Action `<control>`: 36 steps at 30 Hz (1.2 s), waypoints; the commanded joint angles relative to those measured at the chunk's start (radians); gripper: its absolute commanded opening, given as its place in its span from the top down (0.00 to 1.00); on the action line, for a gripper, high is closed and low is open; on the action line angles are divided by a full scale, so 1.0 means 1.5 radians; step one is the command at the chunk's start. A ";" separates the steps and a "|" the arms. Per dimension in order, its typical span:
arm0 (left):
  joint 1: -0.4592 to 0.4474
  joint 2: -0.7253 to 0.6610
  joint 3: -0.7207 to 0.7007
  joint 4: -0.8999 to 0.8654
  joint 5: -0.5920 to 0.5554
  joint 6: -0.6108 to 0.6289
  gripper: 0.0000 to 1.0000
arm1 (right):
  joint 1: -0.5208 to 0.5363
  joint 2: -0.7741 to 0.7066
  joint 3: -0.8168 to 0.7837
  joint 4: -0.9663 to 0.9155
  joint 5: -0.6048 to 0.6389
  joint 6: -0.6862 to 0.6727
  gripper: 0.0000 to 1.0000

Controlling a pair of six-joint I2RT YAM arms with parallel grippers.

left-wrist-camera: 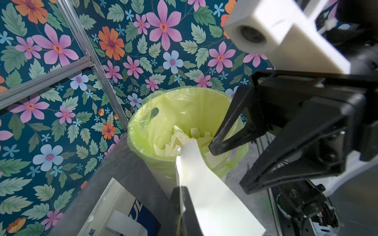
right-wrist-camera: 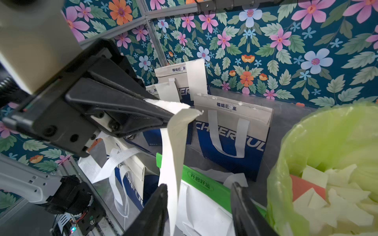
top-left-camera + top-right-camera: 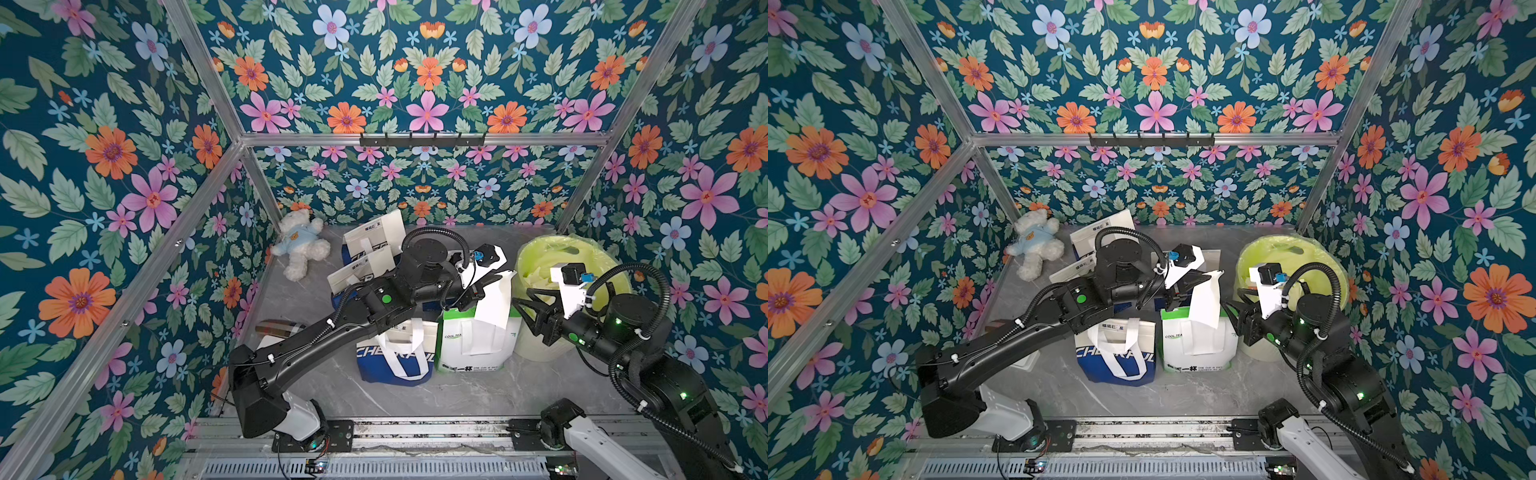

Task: Shred takeout receipts and throw away
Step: Shred the takeout receipt.

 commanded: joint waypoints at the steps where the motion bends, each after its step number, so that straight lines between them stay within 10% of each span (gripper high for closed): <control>1: 0.000 -0.007 -0.010 0.040 0.002 -0.037 1.00 | 0.000 0.016 0.019 0.049 -0.059 0.022 0.49; 8: 0.000 -0.014 -0.029 0.056 0.000 -0.049 1.00 | 0.000 0.076 0.058 0.067 -0.085 0.069 0.52; 20: 0.000 -0.049 -0.058 0.093 0.038 -0.068 1.00 | 0.001 0.087 0.039 0.033 0.068 0.070 0.99; 27: 0.000 -0.043 -0.059 0.095 0.052 -0.078 1.00 | 0.001 0.066 0.023 0.087 -0.032 0.070 0.67; 36: 0.000 -0.033 -0.052 0.092 0.075 -0.090 1.00 | 0.000 0.059 0.015 0.144 -0.101 0.062 0.81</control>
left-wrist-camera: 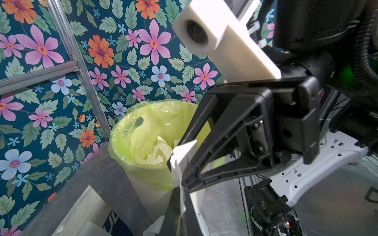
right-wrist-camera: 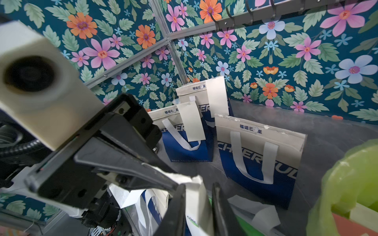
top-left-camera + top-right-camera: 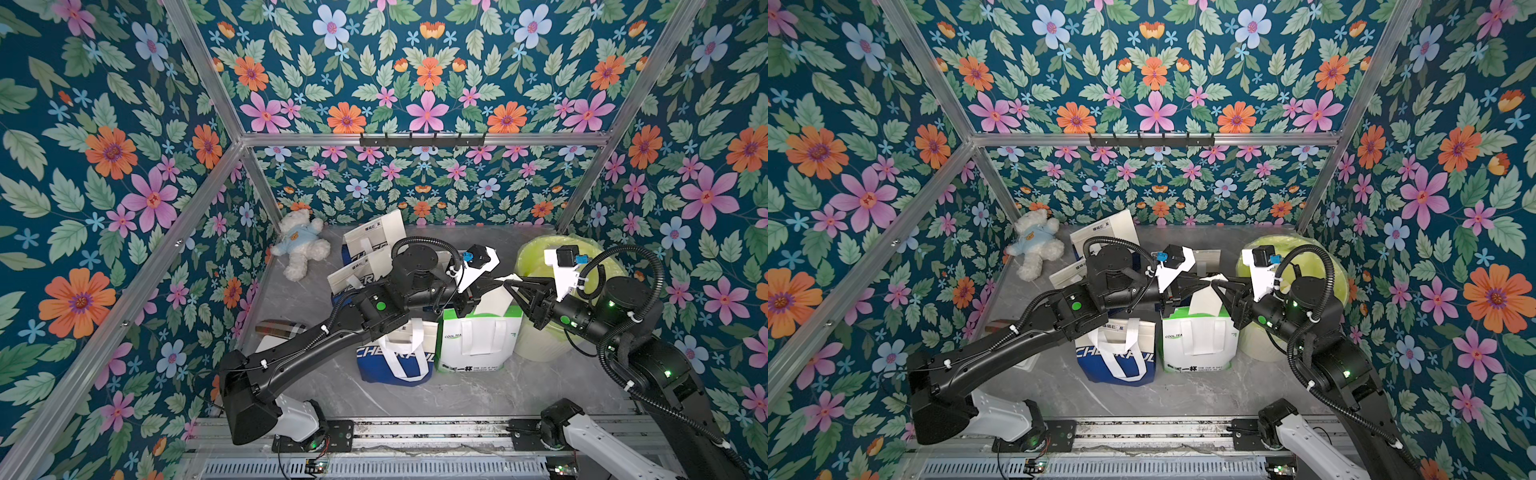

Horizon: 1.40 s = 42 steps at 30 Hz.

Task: Shred takeout receipts and throw away
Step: Shred the takeout receipt.

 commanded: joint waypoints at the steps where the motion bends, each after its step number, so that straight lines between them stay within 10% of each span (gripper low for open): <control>1: 0.000 0.000 0.005 0.017 0.016 -0.008 1.00 | 0.000 0.002 0.000 0.047 -0.043 -0.008 0.83; 17: 0.001 -0.007 -0.001 0.029 0.017 -0.010 1.00 | 0.001 -0.015 -0.012 0.027 -0.028 -0.016 1.00; 20: 0.000 -0.003 -0.005 0.045 0.015 -0.019 0.53 | 0.000 -0.023 -0.014 0.029 -0.028 -0.016 1.00; 24: 0.000 0.004 -0.007 0.064 0.021 -0.028 0.43 | 0.000 -0.028 -0.010 0.026 -0.040 -0.014 1.00; 36: 0.000 0.018 0.004 0.088 0.051 -0.053 0.97 | 0.001 -0.035 -0.012 0.025 -0.032 -0.016 1.00; 42: -0.001 0.013 -0.008 0.109 0.048 -0.070 1.00 | 0.000 -0.035 -0.010 0.023 -0.023 -0.031 1.00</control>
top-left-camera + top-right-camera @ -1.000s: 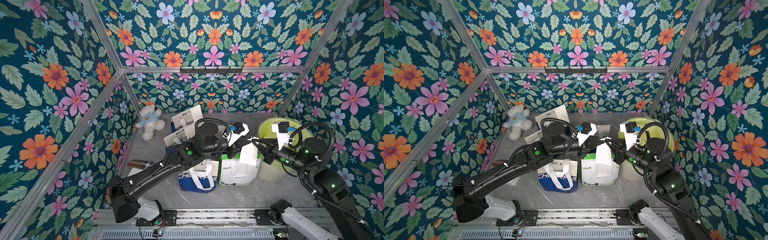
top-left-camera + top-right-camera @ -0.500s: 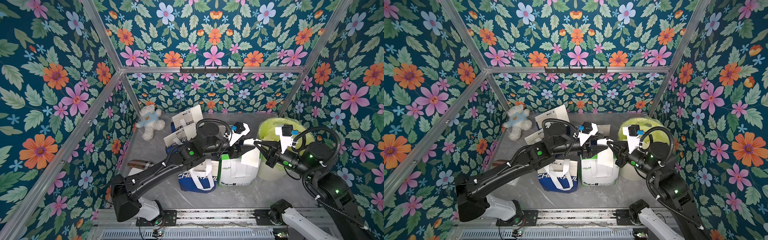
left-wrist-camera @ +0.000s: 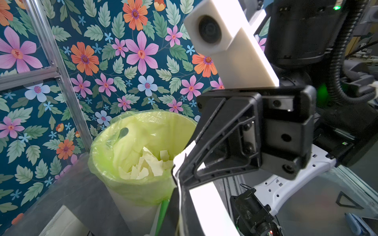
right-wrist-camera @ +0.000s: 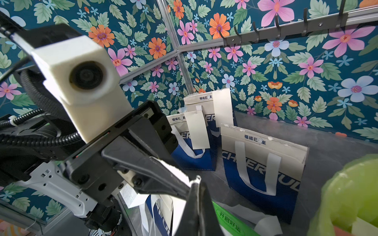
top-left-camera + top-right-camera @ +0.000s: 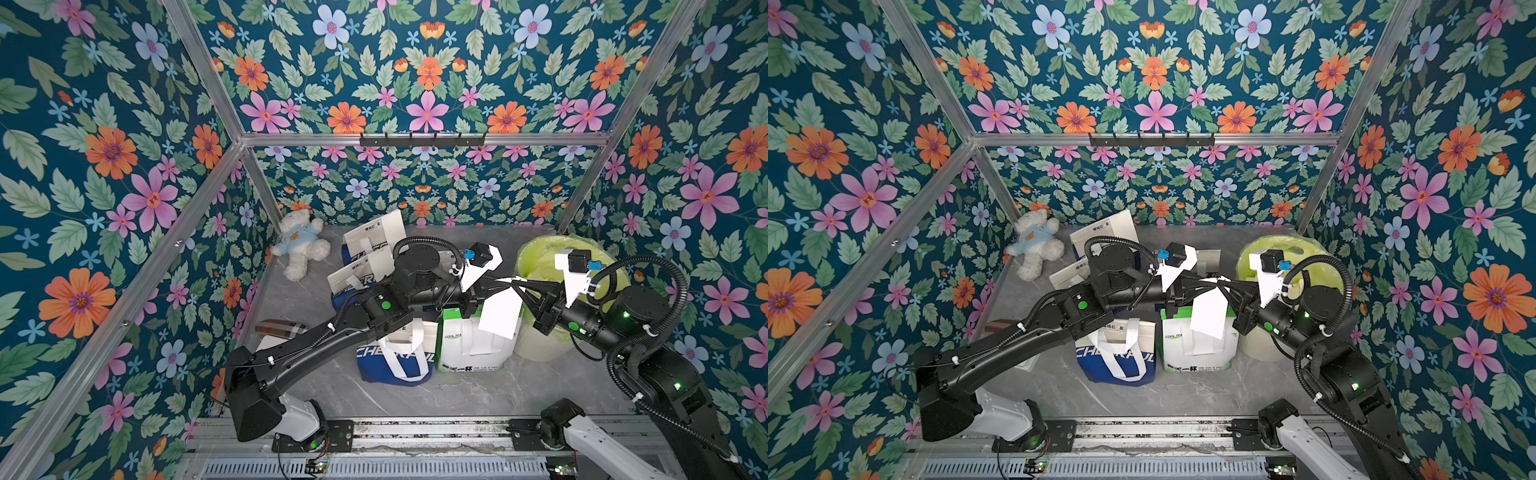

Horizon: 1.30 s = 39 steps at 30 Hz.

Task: Shred takeout receipts and throw away
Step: Shred the takeout receipt.

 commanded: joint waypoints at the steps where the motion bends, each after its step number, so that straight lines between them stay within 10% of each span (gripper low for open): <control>1: 0.000 -0.004 -0.008 0.052 -0.006 -0.025 1.00 | 0.001 0.000 0.002 0.004 -0.010 -0.023 1.00; 10: 0.000 0.016 -0.013 0.113 -0.093 -0.165 1.00 | 0.001 -0.016 -0.026 0.023 -0.034 -0.062 1.00; 39: -0.001 -0.017 -0.065 0.185 -0.253 -0.264 1.00 | 0.001 -0.060 -0.079 0.007 0.007 -0.113 1.00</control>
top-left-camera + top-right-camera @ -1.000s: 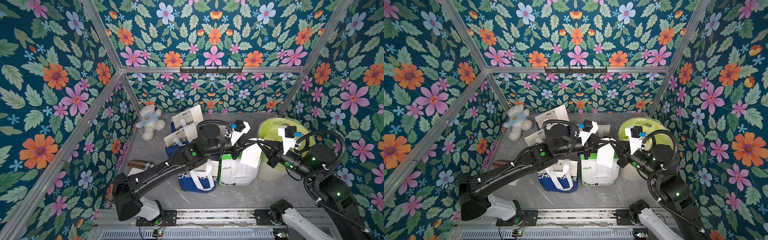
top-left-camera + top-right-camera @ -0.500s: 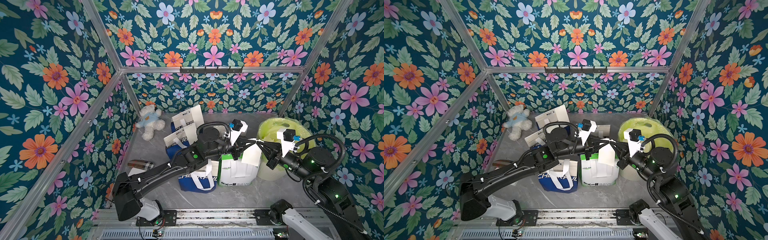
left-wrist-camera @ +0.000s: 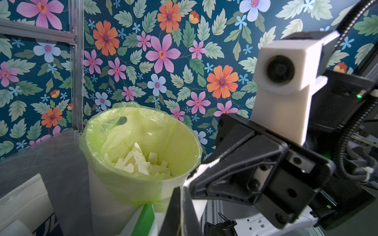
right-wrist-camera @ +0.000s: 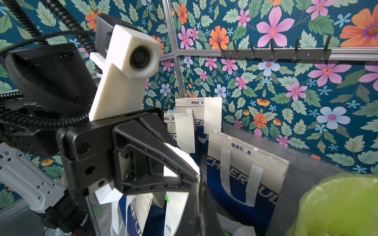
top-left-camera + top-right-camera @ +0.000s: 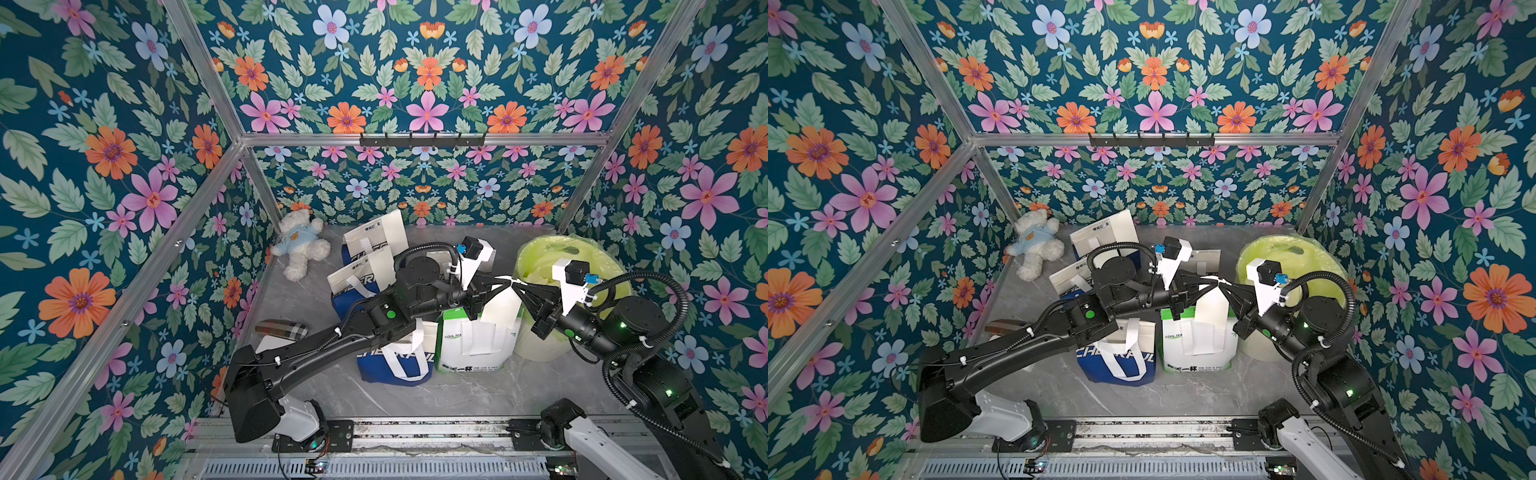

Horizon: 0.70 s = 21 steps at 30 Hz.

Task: Shred takeout receipts and throw away
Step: Shred the takeout receipt.

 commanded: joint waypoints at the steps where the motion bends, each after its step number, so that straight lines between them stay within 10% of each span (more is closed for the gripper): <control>1: 0.008 -0.010 0.001 0.082 -0.148 -0.039 1.00 | 0.001 -0.009 -0.008 -0.048 -0.014 -0.007 1.00; 12: 0.007 -0.005 -0.011 0.147 -0.090 -0.067 1.00 | 0.000 0.003 -0.003 -0.060 0.075 0.038 1.00; 21: 0.007 -0.042 -0.008 0.047 -0.183 0.042 1.00 | 0.000 0.019 0.043 -0.128 0.304 0.053 1.00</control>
